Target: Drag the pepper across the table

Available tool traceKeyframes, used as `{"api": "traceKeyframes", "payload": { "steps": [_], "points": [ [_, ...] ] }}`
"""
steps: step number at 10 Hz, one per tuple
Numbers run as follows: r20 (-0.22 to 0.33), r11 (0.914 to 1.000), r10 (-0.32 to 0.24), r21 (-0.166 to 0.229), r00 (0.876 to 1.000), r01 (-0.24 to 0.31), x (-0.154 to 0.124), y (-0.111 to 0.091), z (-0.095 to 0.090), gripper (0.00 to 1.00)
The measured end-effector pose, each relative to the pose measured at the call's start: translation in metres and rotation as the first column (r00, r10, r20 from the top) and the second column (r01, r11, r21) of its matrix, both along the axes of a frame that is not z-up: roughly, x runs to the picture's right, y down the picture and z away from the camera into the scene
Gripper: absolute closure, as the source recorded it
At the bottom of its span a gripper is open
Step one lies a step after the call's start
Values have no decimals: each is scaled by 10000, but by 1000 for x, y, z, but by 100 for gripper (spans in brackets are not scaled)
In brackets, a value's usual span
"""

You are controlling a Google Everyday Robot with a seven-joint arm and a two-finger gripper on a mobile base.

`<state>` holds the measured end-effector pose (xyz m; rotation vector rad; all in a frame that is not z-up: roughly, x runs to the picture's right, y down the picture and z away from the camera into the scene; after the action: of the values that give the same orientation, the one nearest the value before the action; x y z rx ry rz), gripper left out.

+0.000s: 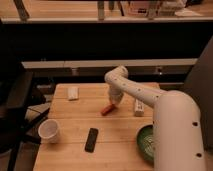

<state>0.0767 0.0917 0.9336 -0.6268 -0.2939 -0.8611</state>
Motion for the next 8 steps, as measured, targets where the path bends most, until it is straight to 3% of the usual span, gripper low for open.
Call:
{"api": "traceKeyframes", "payload": {
  "steps": [8],
  "points": [
    [-52,9999,86,133,9999,-85,23,6,-6,100]
  ]
}}
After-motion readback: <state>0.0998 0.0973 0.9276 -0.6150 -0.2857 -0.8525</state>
